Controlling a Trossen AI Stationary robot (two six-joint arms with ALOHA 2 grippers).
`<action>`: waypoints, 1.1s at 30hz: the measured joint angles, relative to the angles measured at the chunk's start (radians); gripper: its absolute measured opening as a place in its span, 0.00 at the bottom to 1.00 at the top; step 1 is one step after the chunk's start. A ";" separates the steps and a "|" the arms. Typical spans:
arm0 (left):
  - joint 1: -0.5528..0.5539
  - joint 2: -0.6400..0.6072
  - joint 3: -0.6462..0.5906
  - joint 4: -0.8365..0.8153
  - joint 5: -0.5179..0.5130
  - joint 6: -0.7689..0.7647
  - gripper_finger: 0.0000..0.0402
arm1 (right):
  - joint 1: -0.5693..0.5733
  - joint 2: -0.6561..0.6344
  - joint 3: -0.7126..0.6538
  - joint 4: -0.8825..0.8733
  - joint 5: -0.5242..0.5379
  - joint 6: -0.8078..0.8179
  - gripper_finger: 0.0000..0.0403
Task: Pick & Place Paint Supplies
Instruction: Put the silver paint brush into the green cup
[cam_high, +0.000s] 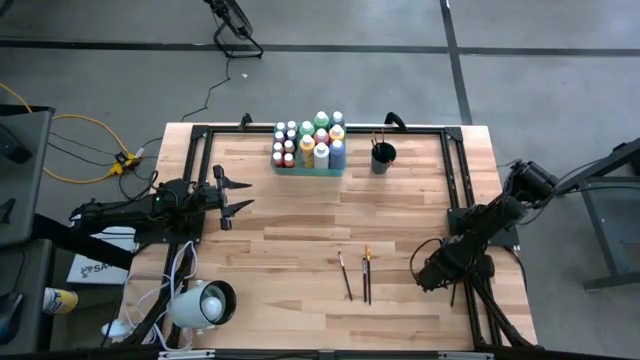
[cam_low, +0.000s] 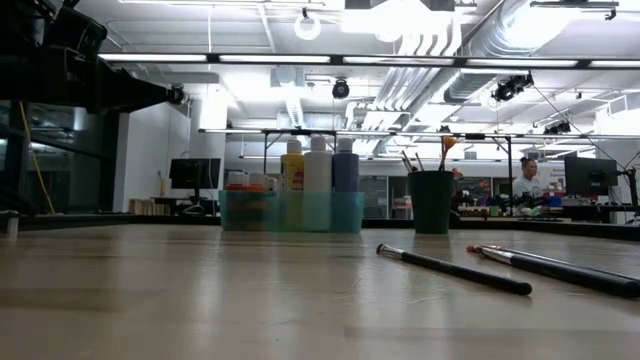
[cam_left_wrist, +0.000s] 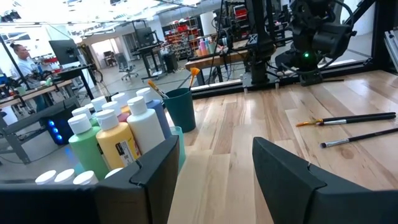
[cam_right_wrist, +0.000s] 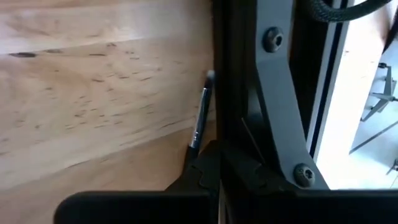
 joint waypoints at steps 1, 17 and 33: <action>0.000 0.000 0.000 0.000 0.000 0.000 0.49 | -0.001 -0.001 -0.007 0.013 -0.001 0.000 0.01; 0.000 0.000 0.000 0.000 0.000 0.000 0.49 | -0.030 -0.002 -0.026 0.046 0.068 -0.010 0.01; 0.000 0.000 0.000 0.000 0.000 0.000 0.49 | -0.106 -0.137 0.150 -0.126 0.453 -0.634 0.01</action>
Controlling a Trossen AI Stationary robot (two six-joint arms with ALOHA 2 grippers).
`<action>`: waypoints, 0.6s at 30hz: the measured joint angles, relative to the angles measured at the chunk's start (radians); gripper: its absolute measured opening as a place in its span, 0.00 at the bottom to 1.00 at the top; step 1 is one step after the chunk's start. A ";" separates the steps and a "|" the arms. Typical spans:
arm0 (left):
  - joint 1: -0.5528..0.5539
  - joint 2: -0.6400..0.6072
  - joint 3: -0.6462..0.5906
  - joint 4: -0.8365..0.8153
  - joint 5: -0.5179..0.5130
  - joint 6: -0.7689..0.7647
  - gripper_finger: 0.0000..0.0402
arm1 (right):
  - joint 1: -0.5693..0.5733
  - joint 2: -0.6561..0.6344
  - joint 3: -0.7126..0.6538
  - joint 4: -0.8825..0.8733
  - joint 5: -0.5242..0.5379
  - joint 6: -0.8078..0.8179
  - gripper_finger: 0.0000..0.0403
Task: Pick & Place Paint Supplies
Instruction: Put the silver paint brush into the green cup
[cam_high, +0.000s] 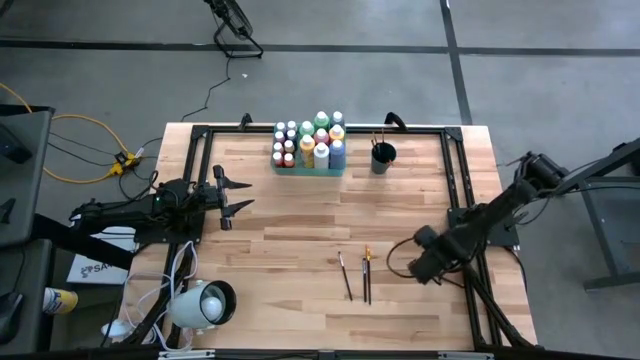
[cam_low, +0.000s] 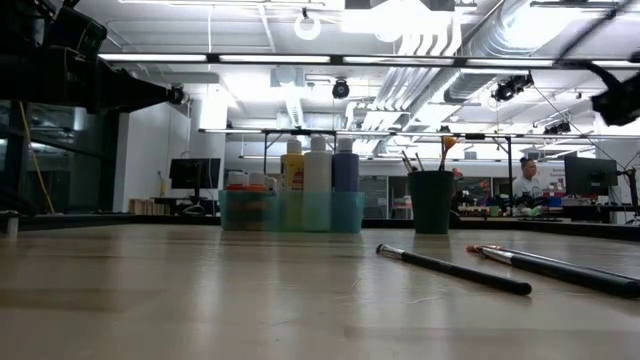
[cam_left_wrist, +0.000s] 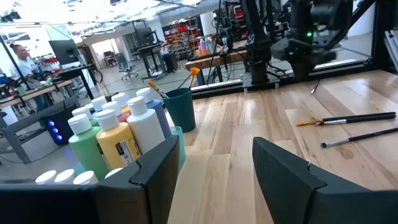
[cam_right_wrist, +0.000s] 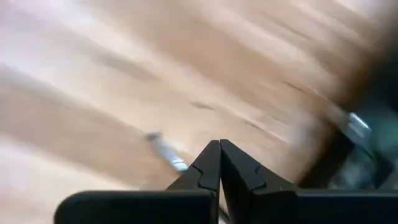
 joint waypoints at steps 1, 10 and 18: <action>0.000 0.000 0.000 0.000 0.000 0.000 0.49 | -0.012 -0.006 0.000 0.030 0.001 -0.087 0.01; 0.000 0.000 0.000 0.000 0.000 0.000 0.49 | -0.075 -0.009 0.000 0.113 -0.015 -0.464 0.30; 0.000 0.000 0.000 0.000 0.000 0.000 0.49 | -0.061 -0.002 0.000 0.207 -0.033 -0.607 0.47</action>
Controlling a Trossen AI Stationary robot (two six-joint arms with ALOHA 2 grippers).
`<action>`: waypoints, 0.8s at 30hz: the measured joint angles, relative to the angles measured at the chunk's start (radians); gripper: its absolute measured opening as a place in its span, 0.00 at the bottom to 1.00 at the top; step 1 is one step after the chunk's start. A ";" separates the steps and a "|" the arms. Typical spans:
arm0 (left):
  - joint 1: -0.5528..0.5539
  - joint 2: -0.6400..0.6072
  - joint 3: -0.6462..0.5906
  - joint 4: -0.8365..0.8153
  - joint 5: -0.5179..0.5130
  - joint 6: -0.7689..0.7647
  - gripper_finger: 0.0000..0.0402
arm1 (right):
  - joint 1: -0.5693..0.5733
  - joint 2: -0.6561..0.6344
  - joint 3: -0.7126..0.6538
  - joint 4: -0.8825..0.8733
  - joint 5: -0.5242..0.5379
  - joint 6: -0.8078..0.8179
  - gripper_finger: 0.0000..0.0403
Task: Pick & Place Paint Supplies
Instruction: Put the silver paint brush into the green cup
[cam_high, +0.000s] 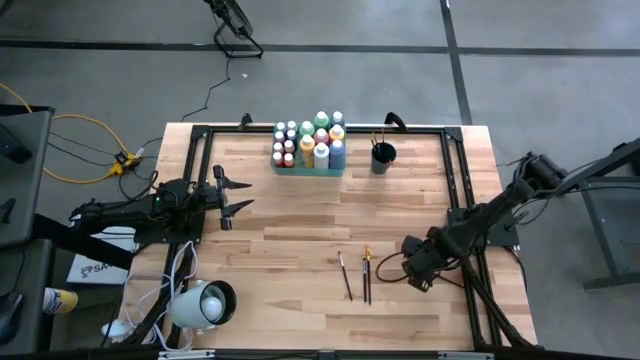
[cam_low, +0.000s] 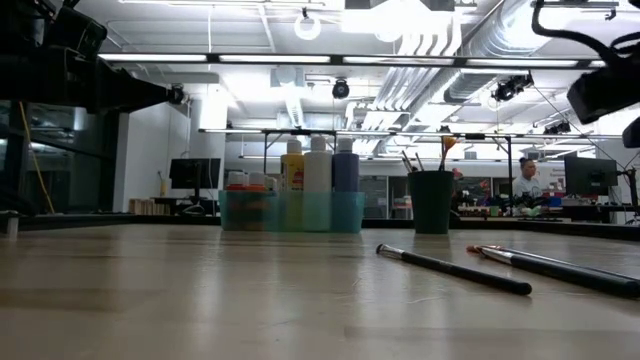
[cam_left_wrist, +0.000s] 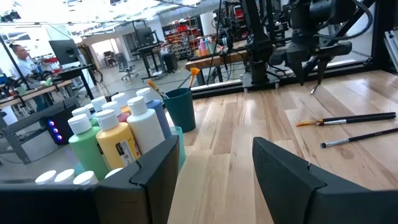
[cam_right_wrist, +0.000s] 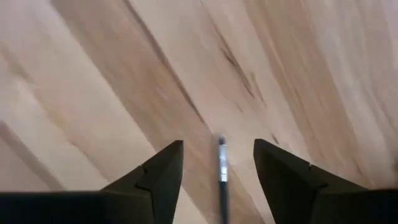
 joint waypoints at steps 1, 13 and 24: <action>0.000 0.000 0.000 0.000 0.000 0.000 0.49 | 0.006 0.006 -0.001 -0.003 0.000 -0.003 0.47; 0.000 0.000 0.000 0.000 0.000 0.000 0.49 | 0.102 0.044 -0.034 0.028 0.050 -0.022 0.43; 0.000 0.000 0.000 0.000 0.000 0.000 0.49 | 0.101 0.044 -0.091 0.123 0.050 -0.026 0.43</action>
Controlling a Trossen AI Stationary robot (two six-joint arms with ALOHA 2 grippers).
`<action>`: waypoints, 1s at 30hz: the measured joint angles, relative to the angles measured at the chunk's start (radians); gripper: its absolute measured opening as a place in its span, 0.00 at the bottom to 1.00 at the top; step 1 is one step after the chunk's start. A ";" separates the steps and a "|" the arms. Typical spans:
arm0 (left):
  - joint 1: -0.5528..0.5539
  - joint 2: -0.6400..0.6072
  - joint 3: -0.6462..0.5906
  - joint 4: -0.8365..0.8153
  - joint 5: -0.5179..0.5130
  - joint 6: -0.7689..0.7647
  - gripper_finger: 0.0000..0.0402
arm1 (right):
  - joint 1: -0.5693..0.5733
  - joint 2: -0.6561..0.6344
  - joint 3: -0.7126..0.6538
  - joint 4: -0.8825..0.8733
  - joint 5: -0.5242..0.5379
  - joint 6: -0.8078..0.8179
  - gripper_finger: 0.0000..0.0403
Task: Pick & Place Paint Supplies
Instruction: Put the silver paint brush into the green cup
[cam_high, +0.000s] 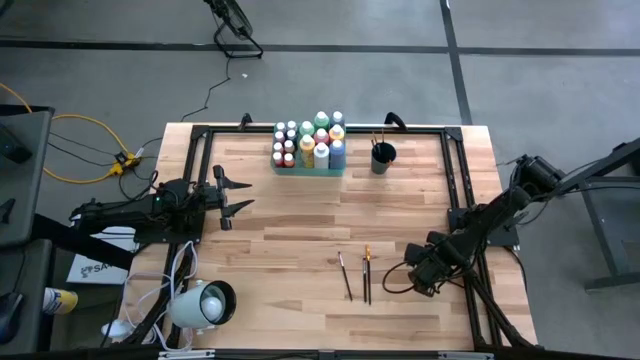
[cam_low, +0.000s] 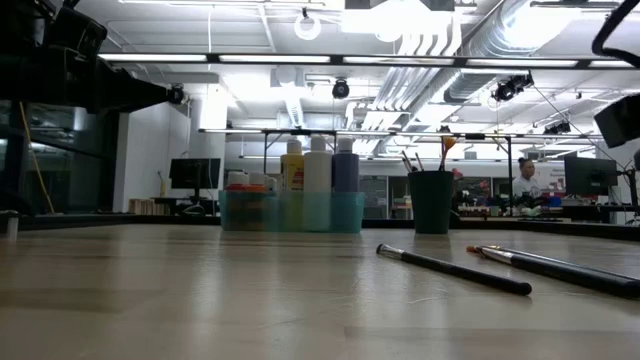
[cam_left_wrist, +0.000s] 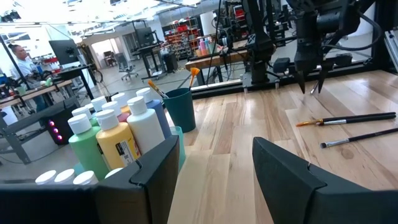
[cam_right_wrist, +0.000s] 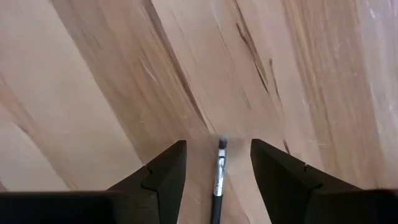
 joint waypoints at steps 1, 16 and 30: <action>0.000 0.000 0.000 0.000 0.000 0.000 0.49 | 0.000 0.000 -0.006 0.002 -0.001 0.001 0.43; 0.000 0.000 0.000 0.000 0.000 0.000 0.49 | 0.001 0.008 -0.061 0.074 0.009 0.025 0.31; 0.000 0.000 0.000 0.000 0.000 0.000 0.49 | 0.001 0.010 -0.063 0.078 0.017 0.042 0.05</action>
